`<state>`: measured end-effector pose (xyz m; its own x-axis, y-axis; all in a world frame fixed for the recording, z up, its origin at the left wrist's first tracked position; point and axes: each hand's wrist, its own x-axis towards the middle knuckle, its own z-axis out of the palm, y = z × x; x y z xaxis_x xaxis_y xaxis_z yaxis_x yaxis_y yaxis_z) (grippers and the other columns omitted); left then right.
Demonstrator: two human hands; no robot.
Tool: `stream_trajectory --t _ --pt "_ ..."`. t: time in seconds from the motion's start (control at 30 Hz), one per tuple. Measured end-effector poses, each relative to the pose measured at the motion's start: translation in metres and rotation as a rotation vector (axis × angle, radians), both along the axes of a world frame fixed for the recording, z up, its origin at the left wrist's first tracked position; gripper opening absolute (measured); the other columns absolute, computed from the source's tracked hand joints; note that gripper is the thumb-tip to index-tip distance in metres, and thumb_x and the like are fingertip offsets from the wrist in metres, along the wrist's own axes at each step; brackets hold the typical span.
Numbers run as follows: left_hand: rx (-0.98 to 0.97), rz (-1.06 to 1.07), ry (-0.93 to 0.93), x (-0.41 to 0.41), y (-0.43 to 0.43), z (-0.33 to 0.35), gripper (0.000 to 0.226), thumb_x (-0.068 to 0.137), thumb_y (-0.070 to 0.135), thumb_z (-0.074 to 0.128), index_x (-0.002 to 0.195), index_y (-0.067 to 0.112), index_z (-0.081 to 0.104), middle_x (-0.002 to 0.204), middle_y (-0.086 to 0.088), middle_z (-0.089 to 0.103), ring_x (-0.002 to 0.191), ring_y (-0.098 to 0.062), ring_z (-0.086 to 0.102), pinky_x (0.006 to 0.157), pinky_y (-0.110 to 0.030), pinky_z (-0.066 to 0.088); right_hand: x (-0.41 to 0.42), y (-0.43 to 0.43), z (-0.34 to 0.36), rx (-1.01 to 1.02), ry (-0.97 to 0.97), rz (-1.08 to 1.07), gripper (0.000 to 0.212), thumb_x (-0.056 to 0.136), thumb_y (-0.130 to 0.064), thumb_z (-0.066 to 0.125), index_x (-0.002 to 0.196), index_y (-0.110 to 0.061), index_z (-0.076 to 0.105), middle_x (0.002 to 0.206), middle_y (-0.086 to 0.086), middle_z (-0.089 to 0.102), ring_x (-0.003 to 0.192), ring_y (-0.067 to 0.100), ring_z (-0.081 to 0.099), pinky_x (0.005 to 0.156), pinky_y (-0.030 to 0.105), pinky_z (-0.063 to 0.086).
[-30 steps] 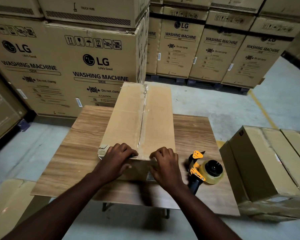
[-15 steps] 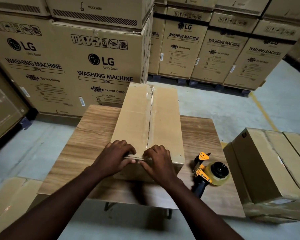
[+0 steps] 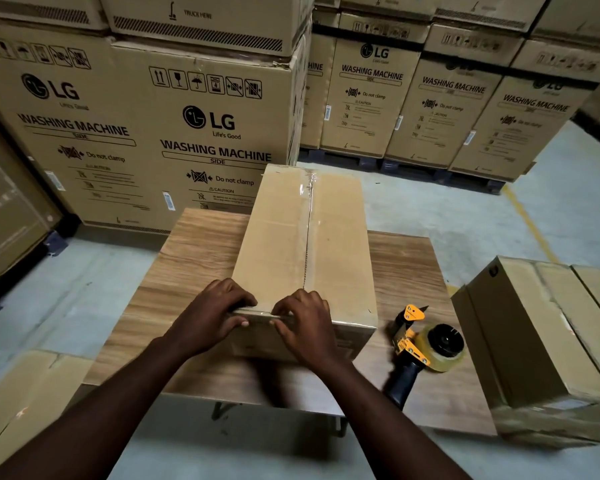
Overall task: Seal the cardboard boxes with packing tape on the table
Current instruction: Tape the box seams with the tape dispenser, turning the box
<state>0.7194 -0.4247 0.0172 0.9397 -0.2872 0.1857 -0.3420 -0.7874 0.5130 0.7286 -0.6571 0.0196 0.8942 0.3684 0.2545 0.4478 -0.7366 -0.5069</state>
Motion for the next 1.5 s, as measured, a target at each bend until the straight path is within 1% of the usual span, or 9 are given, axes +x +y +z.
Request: stream_trajectory --t 0.37,0.57,0.77,0.87,1.03,1.13,1.3,1.4,1.5 --pt "-0.205 0.064 -0.01 -0.007 0.001 -0.003 0.03 0.076 0.027 0.079 0.103 0.035 0.067 0.1 0.021 0.056 0.098 -0.003 0.055 0.082 -0.019 0.043 0.005 0.023 0.002 0.043 0.058 0.031 0.014 0.083 -0.035 0.07 0.096 -0.031 0.069 0.094 -0.01 0.062 0.092 0.017 0.054 0.08 0.036 0.04" --pt "-0.611 0.554 0.107 -0.023 -0.018 -0.018 0.054 0.063 0.004 0.092 0.101 0.024 0.06 0.095 0.001 0.06 0.081 -0.01 0.059 0.071 -0.015 0.05 0.007 0.026 0.002 0.074 0.105 -0.025 0.016 0.075 -0.029 0.073 0.091 -0.032 0.069 0.088 -0.013 0.062 0.088 0.013 0.054 0.078 0.031 0.036" --pt "-0.84 0.851 0.241 -0.034 -0.053 -0.039 0.031 0.082 0.014 0.082 0.09 0.021 0.053 0.084 -0.001 0.064 0.086 -0.025 0.064 0.074 -0.026 0.048 0.006 0.036 0.004 0.062 0.125 -0.074 0.028 0.075 -0.053 0.063 0.093 -0.032 0.068 0.091 -0.012 0.061 0.094 0.015 0.053 0.078 0.033 0.031" --pt "-0.758 0.838 0.184 -0.039 -0.064 -0.037 0.027 0.085 0.001 0.074 0.099 0.012 0.054 0.091 0.0 0.062 0.088 -0.022 0.064 0.069 -0.01 0.045 0.005 0.052 0.007 0.038 0.122 -0.068 0.049 0.074 -0.068 0.049 0.1 -0.032 0.068 0.103 -0.008 0.06 0.104 0.018 0.049 0.082 0.036 0.033" --pt "-0.475 0.54 0.235 -0.057 -0.066 -0.055 0.058 0.08 0.004 0.073 0.135 0.009 0.053 0.125 -0.001 0.052 0.112 -0.016 0.056 0.096 -0.032 0.049 0.007 0.074 0.002 -0.052 0.022 -0.054 0.045 0.076 -0.068 0.063 0.099 -0.03 0.064 0.103 -0.003 0.059 0.101 0.023 0.05 0.08 0.039 0.038" --pt "-0.432 0.468 0.435 -0.052 -0.056 -0.052 0.044 0.084 0.007 0.069 0.126 0.017 0.064 0.116 0.002 0.066 0.11 -0.016 0.063 0.085 -0.026 0.047 0.007 0.075 -0.001 -0.101 -0.046 -0.055 0.04 0.077 -0.061 0.07 0.099 -0.029 0.062 0.103 -0.002 0.059 0.098 0.024 0.052 0.078 0.038 0.039" --pt "-0.692 0.968 0.352 -0.029 -0.012 -0.044 0.024 0.091 0.007 0.061 0.11 0.022 0.065 0.114 0.0 0.067 0.109 -0.024 0.062 0.095 -0.036 0.049 -0.006 0.071 -0.016 -0.188 -0.15 -0.016 0.054 0.079 -0.045 0.071 0.126 -0.025 0.055 0.135 0.005 0.05 0.12 0.029 0.05 0.088 0.041 0.037" --pt "-0.983 0.859 0.4 -0.002 -0.01 -0.022 0.021 0.1 0.021 0.058 0.121 0.02 0.06 0.12 -0.002 0.063 0.111 -0.021 0.061 0.099 -0.045 0.052 -0.014 0.075 -0.029 -0.353 -0.138 -0.021 0.076 0.084 -0.052 0.064 0.15 -0.022 0.04 0.159 0.01 0.037 0.145 0.03 0.036 0.105 0.049 0.031" --pt "-0.89 0.677 0.429 0.021 -0.023 -0.006 0.019 0.102 0.026 0.055 0.121 0.022 0.059 0.12 -0.002 0.065 0.114 -0.02 0.061 0.104 -0.044 0.049 -0.015 0.083 -0.032 -0.372 -0.083 -0.111 0.078 0.086 -0.054 0.065 0.15 -0.015 0.044 0.158 0.009 0.042 0.145 0.027 0.041 0.109 0.048 0.024"
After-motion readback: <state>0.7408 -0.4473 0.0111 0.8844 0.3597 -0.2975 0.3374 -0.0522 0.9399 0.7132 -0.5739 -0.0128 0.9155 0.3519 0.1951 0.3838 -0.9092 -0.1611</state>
